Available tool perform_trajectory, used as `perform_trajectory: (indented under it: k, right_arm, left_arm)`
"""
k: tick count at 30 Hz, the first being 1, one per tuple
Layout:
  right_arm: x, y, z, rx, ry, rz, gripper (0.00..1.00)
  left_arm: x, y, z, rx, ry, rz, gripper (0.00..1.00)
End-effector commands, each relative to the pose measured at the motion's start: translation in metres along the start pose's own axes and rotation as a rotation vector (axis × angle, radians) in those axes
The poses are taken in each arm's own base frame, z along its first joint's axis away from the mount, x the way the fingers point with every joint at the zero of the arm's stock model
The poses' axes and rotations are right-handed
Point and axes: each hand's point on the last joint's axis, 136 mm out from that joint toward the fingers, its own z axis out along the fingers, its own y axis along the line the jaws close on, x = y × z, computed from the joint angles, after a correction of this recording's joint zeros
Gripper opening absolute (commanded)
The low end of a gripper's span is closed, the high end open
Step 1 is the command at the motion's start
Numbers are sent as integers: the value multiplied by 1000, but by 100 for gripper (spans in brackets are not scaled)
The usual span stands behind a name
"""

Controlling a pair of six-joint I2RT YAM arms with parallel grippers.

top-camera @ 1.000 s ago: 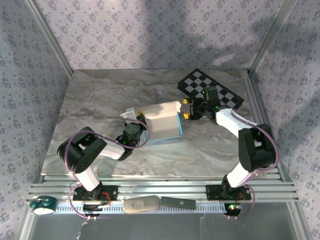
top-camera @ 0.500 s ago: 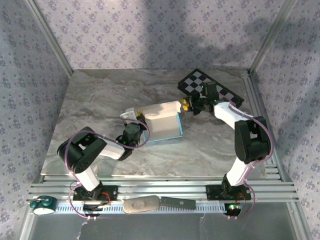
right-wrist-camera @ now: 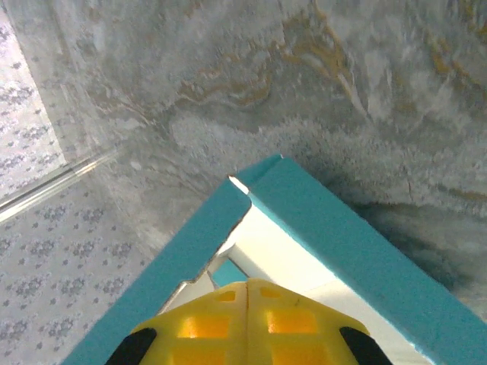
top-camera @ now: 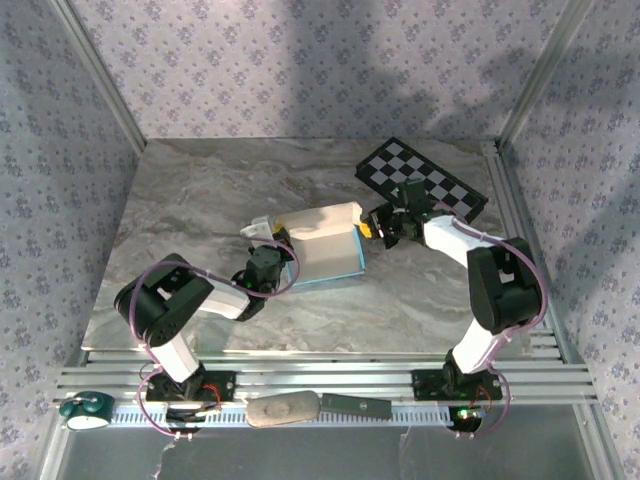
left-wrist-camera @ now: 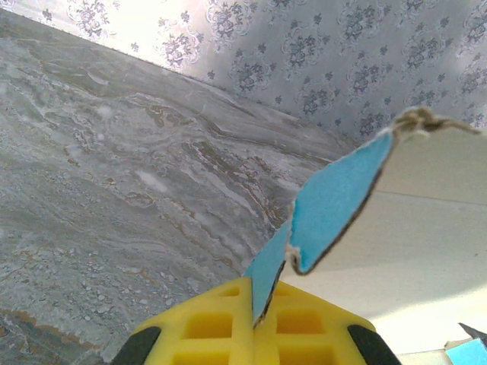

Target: Fold the paper box

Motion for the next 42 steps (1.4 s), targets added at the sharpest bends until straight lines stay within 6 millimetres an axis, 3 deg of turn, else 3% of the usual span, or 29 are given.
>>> perform_trajectory:
  k: [1,5,8,9,15,20,21,23,27,29,34,38,42]
  right_arm:
    - [-20,4,-24,27,-110,-83,5]
    - [-41,41,-51,-52,-221,-390,17]
    - [-53,53,-63,7,-226,-684,19]
    - [-54,66,-70,3,-222,-778,18]
    - [-40,80,-76,-136,-86,-1021,23]
    - [-38,87,-85,-176,-174,-1192,26]
    - [-37,75,-80,-167,-162,-1217,26]
    - [-33,76,-79,-179,-170,-1292,28]
    - [-69,78,-72,1,-219,-1253,30]
    - [-68,80,-60,-5,-133,-1197,28]
    - [-79,87,-39,46,-184,-1107,27]
    - [-61,101,-37,74,-214,-1241,27]
    - [-20,104,-48,111,-203,-1496,42]
  left_arm:
    - [-8,-3,-1,3,-15,-18,0]
    - [-9,-7,-1,18,-9,-2,0]
    - [-8,-7,4,52,52,-6,0]
    - [-8,-5,8,70,86,-23,0]
    - [-26,-8,17,197,190,-49,0]
    - [-47,-10,21,268,228,-22,0]
    - [-50,-9,22,280,234,-21,0]
    - [-54,-6,25,293,251,-22,0]
    - [-53,-5,27,316,264,-7,0]
    - [-50,-5,28,316,271,3,0]
    - [-50,-6,29,324,279,25,0]
    - [-49,-6,29,321,293,49,0]
    - [-48,-5,31,304,308,75,0]
